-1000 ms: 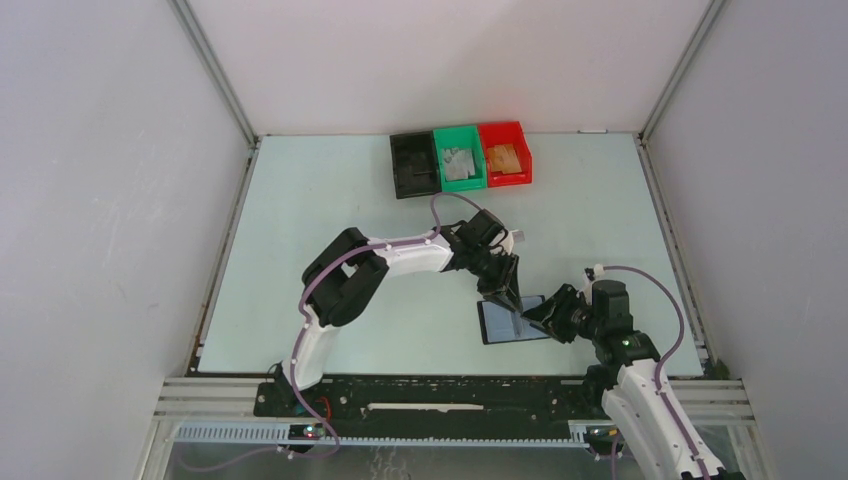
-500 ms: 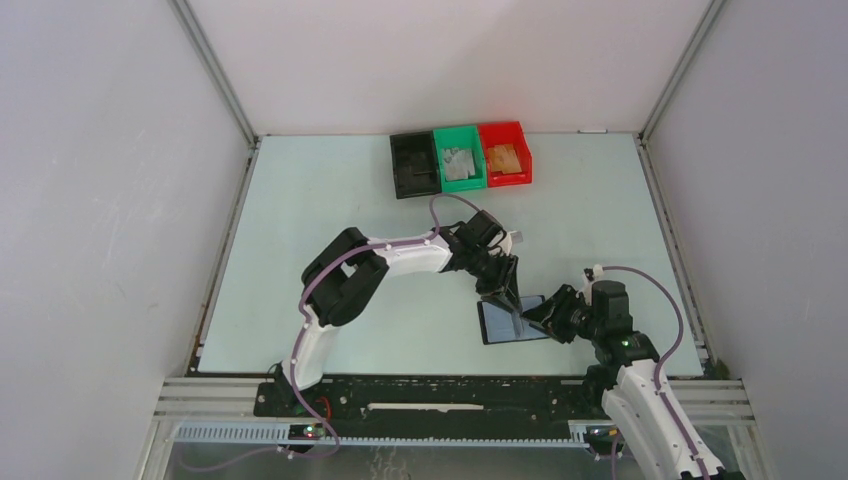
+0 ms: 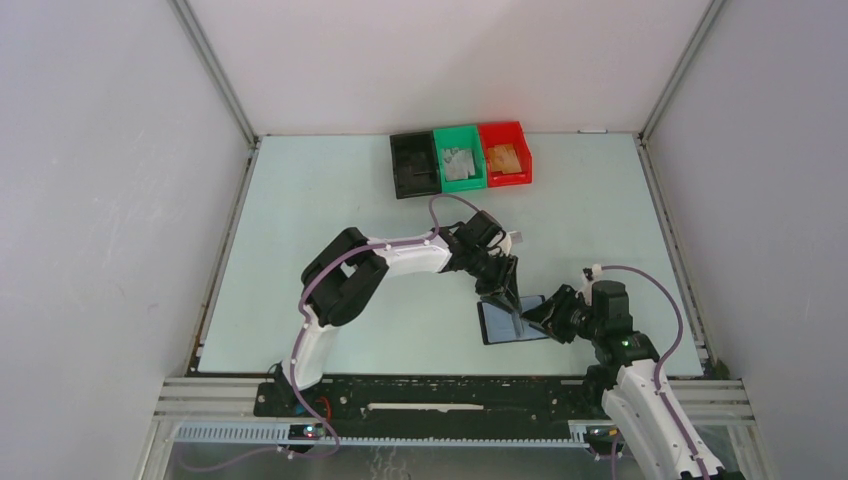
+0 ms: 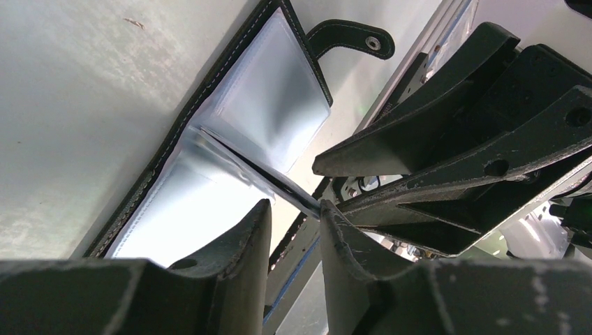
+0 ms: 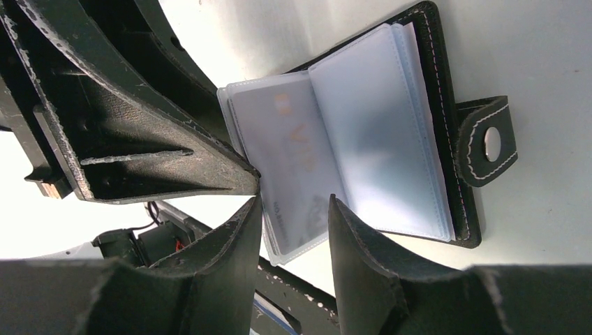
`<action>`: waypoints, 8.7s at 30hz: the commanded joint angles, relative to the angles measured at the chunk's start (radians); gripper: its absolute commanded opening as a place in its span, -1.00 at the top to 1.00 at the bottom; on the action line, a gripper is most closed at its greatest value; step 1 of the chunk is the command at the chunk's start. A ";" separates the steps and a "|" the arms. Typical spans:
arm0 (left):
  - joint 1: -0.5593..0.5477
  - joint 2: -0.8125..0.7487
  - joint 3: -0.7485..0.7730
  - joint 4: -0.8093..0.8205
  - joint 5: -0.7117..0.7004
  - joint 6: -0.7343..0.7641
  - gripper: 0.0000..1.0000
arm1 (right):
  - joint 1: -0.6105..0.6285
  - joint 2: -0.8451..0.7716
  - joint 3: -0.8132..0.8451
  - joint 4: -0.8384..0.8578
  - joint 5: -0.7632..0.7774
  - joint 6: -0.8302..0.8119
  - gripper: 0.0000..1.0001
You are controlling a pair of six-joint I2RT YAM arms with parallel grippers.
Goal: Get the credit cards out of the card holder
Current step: Remove the credit card from the card holder.
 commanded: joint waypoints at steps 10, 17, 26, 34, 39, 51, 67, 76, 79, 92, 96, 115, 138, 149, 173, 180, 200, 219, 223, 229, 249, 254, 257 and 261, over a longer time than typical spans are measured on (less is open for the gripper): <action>0.007 -0.027 -0.019 -0.023 -0.017 0.030 0.27 | 0.116 0.042 0.018 -0.030 0.054 -0.044 -0.01; 0.007 -0.031 -0.016 -0.029 -0.018 0.033 0.26 | 0.148 0.049 0.043 -0.029 0.094 -0.037 -0.10; 0.007 -0.043 -0.023 -0.049 -0.027 0.051 0.24 | 0.134 0.061 0.062 -0.051 0.151 -0.031 -0.18; 0.007 -0.047 -0.017 -0.049 -0.030 0.052 0.22 | 0.126 0.031 0.067 -0.090 0.187 -0.027 -0.19; 0.008 -0.070 -0.019 -0.049 -0.041 0.063 0.16 | 0.117 0.012 0.062 -0.100 0.189 -0.025 -0.19; 0.012 -0.087 -0.031 -0.049 -0.072 0.067 0.14 | 0.115 0.022 0.059 -0.086 0.181 -0.020 -0.19; 0.014 -0.036 0.005 -0.040 -0.064 0.044 0.21 | 0.114 0.023 0.055 -0.083 0.174 -0.019 -0.20; 0.014 -0.020 0.030 -0.052 -0.072 0.037 0.27 | 0.110 0.018 0.056 -0.088 0.180 -0.015 -0.20; 0.013 -0.031 0.015 -0.051 -0.077 0.040 0.27 | 0.103 -0.011 0.066 -0.136 0.228 -0.008 -0.18; 0.015 -0.078 -0.015 -0.049 -0.075 0.057 0.26 | 0.048 -0.235 0.084 -0.315 0.356 0.104 0.01; 0.015 -0.085 -0.018 -0.049 -0.072 0.061 0.26 | 0.043 -0.313 0.090 -0.405 0.459 0.179 0.10; 0.008 -0.106 -0.009 -0.007 -0.046 -0.003 0.27 | 0.040 -0.219 0.188 -0.379 0.596 0.182 0.09; -0.044 0.120 0.187 0.162 0.073 -0.241 0.21 | -0.144 0.245 0.181 -0.067 0.380 -0.021 0.31; -0.044 0.179 0.199 0.194 0.029 -0.317 0.21 | -0.146 0.270 0.142 -0.009 0.349 -0.013 0.34; -0.031 0.175 0.129 0.088 -0.041 -0.239 0.23 | -0.146 0.299 0.103 -0.029 0.333 0.034 0.34; -0.028 0.142 0.072 0.115 -0.052 -0.231 0.39 | -0.147 0.299 0.068 0.001 0.299 0.055 0.35; -0.020 0.087 -0.016 0.320 0.028 -0.312 1.00 | -0.146 0.332 0.057 0.023 0.305 0.073 0.35; 0.040 -0.014 -0.181 0.409 0.074 -0.295 1.00 | -0.146 0.361 0.067 0.023 0.312 0.068 0.37; 0.054 -0.054 -0.206 0.376 0.082 -0.251 1.00 | -0.147 0.336 0.070 0.013 0.298 0.063 0.37; 0.061 -0.112 -0.195 0.235 0.080 -0.141 1.00 | -0.146 0.143 0.111 -0.027 0.224 0.047 -0.05; 0.159 -0.361 -0.224 0.077 0.341 0.150 1.00 | -0.147 0.198 0.104 0.295 -0.523 -0.028 -0.31; 0.161 -0.368 -0.208 0.050 0.375 0.180 1.00 | -0.148 0.201 0.090 0.468 -0.643 0.059 -0.28; 0.161 -0.365 -0.203 0.045 0.392 0.182 1.00 | -0.146 0.196 0.097 0.481 -0.681 0.059 -0.29; 0.161 -0.379 -0.200 0.045 0.415 0.186 1.00 | -0.145 0.212 0.102 0.500 -0.700 0.065 -0.27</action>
